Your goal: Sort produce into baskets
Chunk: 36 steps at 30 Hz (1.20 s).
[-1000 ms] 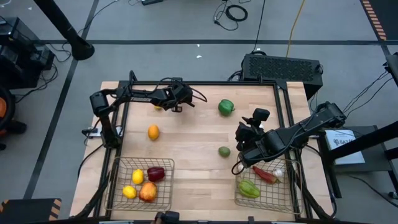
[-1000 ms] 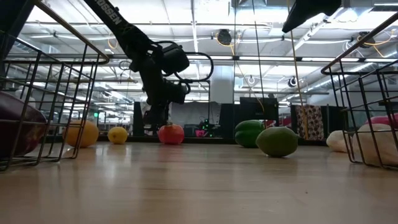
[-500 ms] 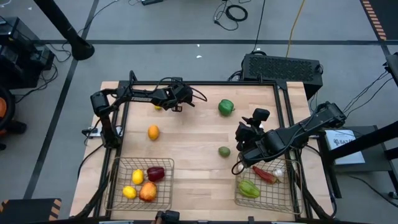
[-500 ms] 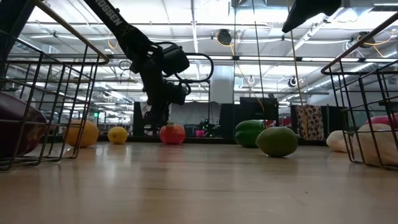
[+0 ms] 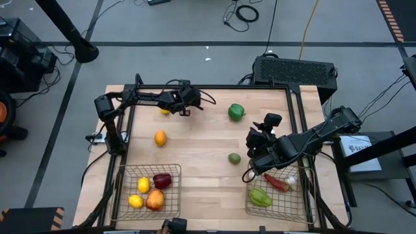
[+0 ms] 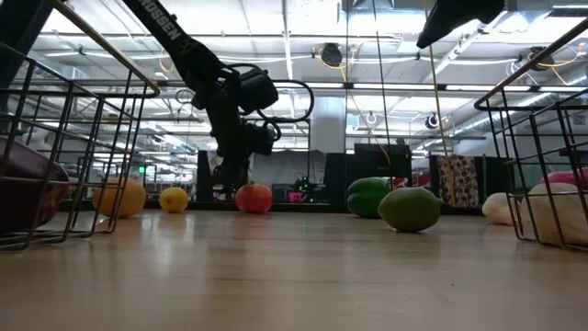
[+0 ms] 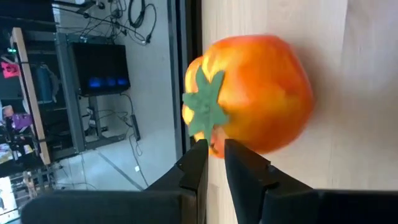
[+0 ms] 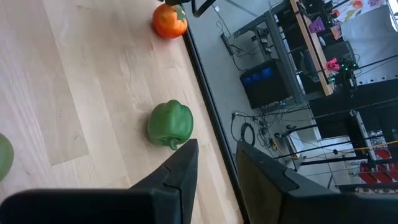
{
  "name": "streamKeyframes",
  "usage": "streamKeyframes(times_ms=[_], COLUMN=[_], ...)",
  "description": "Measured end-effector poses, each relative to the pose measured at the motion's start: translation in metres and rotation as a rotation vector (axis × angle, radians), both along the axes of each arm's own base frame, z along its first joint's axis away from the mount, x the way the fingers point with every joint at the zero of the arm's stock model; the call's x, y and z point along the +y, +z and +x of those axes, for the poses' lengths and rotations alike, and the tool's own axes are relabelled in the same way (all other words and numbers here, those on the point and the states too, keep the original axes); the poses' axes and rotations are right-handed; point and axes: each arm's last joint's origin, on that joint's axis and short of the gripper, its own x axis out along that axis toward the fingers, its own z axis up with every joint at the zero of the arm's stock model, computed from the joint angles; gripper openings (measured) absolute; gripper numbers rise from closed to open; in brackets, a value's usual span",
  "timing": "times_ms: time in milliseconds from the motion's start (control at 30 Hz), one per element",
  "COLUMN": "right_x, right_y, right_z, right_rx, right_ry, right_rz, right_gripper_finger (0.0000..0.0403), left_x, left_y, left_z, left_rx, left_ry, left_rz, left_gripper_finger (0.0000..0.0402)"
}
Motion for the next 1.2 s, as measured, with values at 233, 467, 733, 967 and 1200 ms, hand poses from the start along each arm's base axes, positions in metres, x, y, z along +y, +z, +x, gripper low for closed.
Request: streamKeyframes(times_ms=[233,467,733,967,1200], right_x=[0.0,0.0,0.0,0.0,0.002], right_y=[0.0,0.0,0.0,0.0,0.0], right_z=[0.0,0.0,0.0,0.001,0.005], right_rx=[0.002,0.005,0.004,-0.005,-0.038], right_ry=[0.002,0.004,0.003,0.004,0.014], right_rz=[-0.002,-0.003,-0.002,0.002,0.018], right_gripper_finger=[0.0102,0.0102,0.0102,0.0102,0.0102], left_x=[0.0,-0.007,-0.025,-0.056,-0.042], left_y=[-0.011,-0.007,-0.004,0.031,0.092], left_z=[0.002,0.007,0.017,0.043,0.055], left_rx=[0.022,0.06,0.067,0.016,-0.111], left_ry=[-0.005,-0.006,-0.023,0.02,0.125], left_rz=[-0.01,0.053,0.106,0.145,0.099], left_gripper_finger=[0.0061,0.0061,0.0061,0.0061,0.0061])
